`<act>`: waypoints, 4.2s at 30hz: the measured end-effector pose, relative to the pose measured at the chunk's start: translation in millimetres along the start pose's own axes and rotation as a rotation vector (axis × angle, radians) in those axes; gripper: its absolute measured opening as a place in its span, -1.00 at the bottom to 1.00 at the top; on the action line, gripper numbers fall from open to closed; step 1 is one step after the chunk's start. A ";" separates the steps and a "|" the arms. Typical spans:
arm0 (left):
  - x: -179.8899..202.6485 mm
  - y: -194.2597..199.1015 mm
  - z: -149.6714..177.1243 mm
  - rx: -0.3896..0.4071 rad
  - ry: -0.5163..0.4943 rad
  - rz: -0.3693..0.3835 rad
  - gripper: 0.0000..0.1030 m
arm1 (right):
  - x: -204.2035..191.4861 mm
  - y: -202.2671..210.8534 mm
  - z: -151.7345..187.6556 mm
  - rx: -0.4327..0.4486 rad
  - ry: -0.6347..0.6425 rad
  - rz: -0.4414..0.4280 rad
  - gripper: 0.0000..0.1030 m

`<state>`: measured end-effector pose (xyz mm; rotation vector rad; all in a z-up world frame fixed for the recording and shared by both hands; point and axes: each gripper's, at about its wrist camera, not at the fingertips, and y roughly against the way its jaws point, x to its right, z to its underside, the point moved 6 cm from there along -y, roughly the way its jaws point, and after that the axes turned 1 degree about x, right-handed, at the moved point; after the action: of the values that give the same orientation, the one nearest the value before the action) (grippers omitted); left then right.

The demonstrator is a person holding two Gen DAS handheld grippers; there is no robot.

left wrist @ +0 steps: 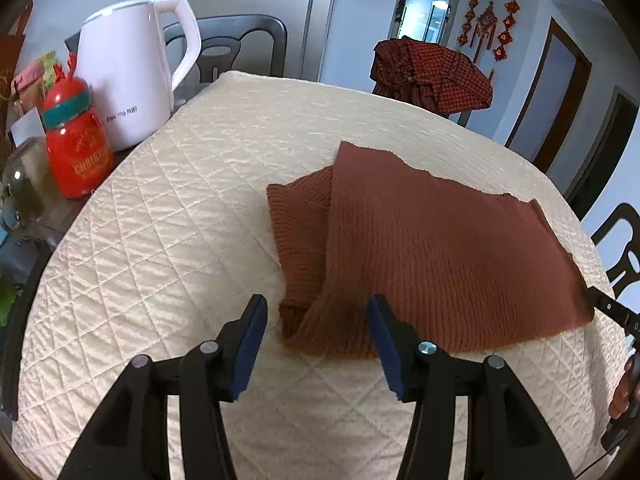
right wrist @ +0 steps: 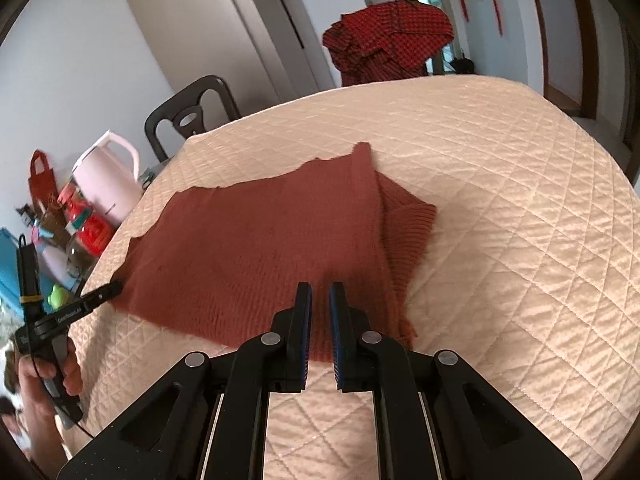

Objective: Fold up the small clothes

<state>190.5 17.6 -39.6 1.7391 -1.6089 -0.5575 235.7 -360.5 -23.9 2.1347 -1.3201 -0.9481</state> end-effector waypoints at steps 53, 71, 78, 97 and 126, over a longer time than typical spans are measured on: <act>-12.8 -30.9 -24.1 -0.004 0.102 0.120 0.29 | -91.3 -47.2 -11.0 -0.061 0.267 -0.076 -0.70; -10.6 -55.2 -45.0 -0.019 0.137 0.223 0.23 | -105.6 -96.4 -24.9 -0.110 0.300 -0.030 -0.70; -7.9 -40.7 -29.0 -0.047 0.095 0.189 0.11 | -105.8 -106.9 -33.2 -0.118 0.270 -0.022 -0.70; -14.2 -27.0 -44.0 -0.042 0.320 0.430 -0.69 | -73.6 -41.5 11.3 -0.113 0.178 -0.085 -0.70; 134.2 13.2 -56.9 -0.005 0.023 0.609 0.08 | -6.3 0.1 -4.1 0.030 -0.162 -0.292 -0.07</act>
<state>240.9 -102.5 27.1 1.1493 -1.9904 -0.2402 236.8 -354.8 -19.1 2.3594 -1.1184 -1.2469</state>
